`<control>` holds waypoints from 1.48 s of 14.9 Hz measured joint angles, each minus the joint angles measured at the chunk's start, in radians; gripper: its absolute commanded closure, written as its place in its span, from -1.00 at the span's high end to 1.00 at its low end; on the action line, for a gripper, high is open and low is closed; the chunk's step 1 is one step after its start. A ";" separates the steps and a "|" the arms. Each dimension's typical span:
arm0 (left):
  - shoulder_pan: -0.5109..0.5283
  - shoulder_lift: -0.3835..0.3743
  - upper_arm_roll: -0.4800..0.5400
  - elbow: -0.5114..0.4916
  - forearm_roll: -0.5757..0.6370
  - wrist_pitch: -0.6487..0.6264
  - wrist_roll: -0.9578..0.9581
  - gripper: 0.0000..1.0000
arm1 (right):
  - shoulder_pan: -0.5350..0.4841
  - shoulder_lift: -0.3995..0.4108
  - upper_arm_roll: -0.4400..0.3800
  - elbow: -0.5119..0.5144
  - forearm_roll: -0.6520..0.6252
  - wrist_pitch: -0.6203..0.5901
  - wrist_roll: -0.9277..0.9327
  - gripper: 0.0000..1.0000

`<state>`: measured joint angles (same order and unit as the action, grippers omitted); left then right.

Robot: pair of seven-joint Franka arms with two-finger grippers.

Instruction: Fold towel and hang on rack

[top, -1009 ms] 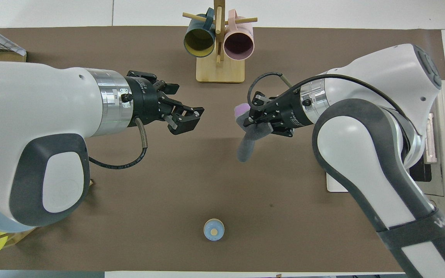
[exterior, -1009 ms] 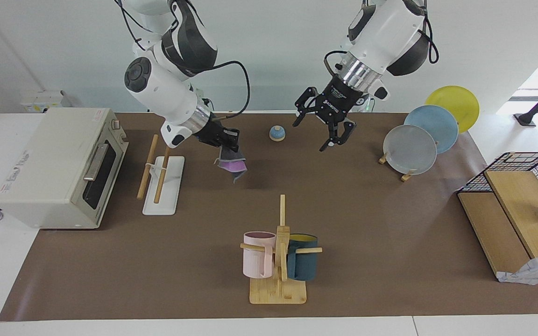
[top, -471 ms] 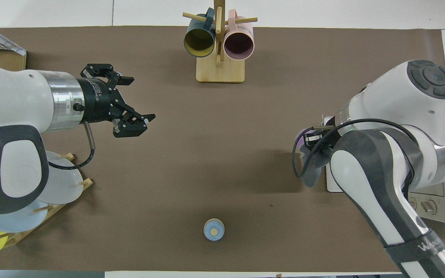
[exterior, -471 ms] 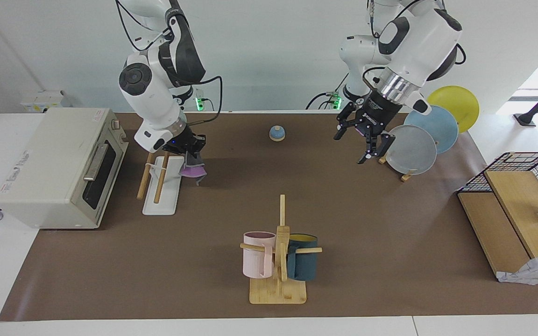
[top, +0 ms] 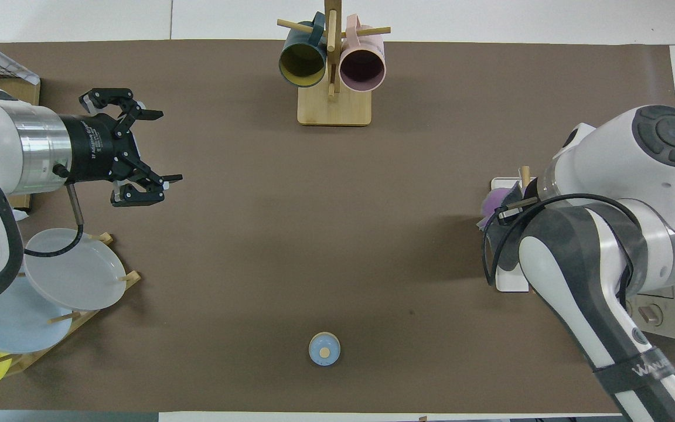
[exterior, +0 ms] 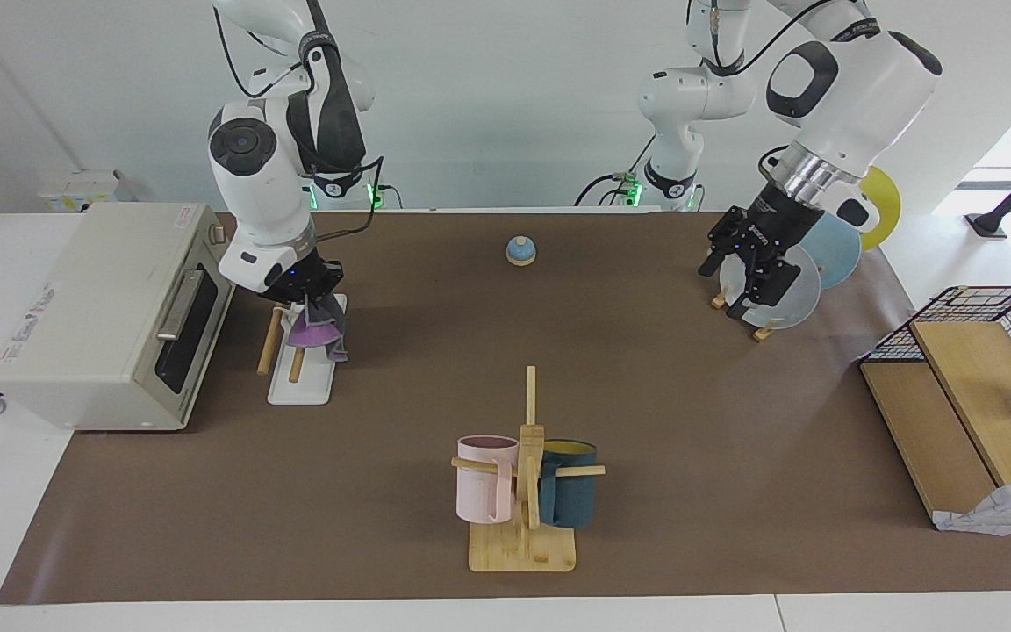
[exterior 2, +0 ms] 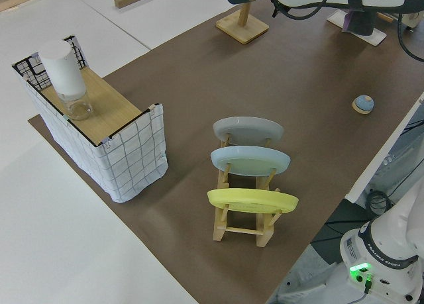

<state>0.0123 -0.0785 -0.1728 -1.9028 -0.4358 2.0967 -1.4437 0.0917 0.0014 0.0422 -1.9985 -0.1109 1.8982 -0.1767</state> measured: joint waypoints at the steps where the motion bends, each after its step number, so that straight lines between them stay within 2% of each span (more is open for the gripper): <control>1: 0.016 0.000 0.000 0.000 0.006 -0.006 0.098 1.00 | -0.017 -0.002 -0.001 0.001 -0.018 0.000 -0.025 -1.00; 4: 0.043 -0.001 0.001 0.001 0.104 -0.008 0.325 1.00 | -0.065 -0.007 -0.002 0.001 -0.044 0.000 -0.064 -1.00; 8: 0.069 -0.001 0.003 0.018 0.204 -0.033 0.629 1.00 | -0.077 -0.008 -0.002 0.000 -0.093 -0.002 -0.069 -1.00; 13: 0.072 0.019 -0.001 0.127 0.366 -0.172 0.930 1.00 | -0.092 -0.008 -0.001 -0.015 -0.096 -0.002 -0.069 -1.00; 14: 0.072 0.028 -0.002 0.154 0.390 -0.206 0.989 1.00 | -0.096 -0.008 -0.001 -0.019 -0.096 -0.002 -0.069 -0.45; 15: 0.072 0.039 -0.002 0.181 0.413 -0.245 1.052 1.00 | -0.098 -0.009 -0.001 -0.022 -0.096 -0.002 -0.070 0.21; 16: 0.071 0.051 -0.003 0.210 0.430 -0.289 1.117 1.00 | -0.098 -0.009 -0.001 -0.024 -0.096 -0.002 -0.070 0.99; 19: 0.070 0.074 -0.006 0.273 0.447 -0.430 1.253 1.00 | -0.098 -0.010 0.000 -0.027 -0.096 -0.002 -0.078 1.00; 22: 0.069 0.073 -0.012 0.279 0.448 -0.529 1.315 1.00 | -0.098 -0.015 0.000 -0.027 -0.096 -0.003 -0.094 1.00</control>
<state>0.0816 -0.0054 -0.1843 -1.6242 0.0117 1.5680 -0.1286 -0.0060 -0.0133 0.0422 -2.0251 -0.2070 1.8951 -0.2708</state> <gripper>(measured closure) 0.000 0.286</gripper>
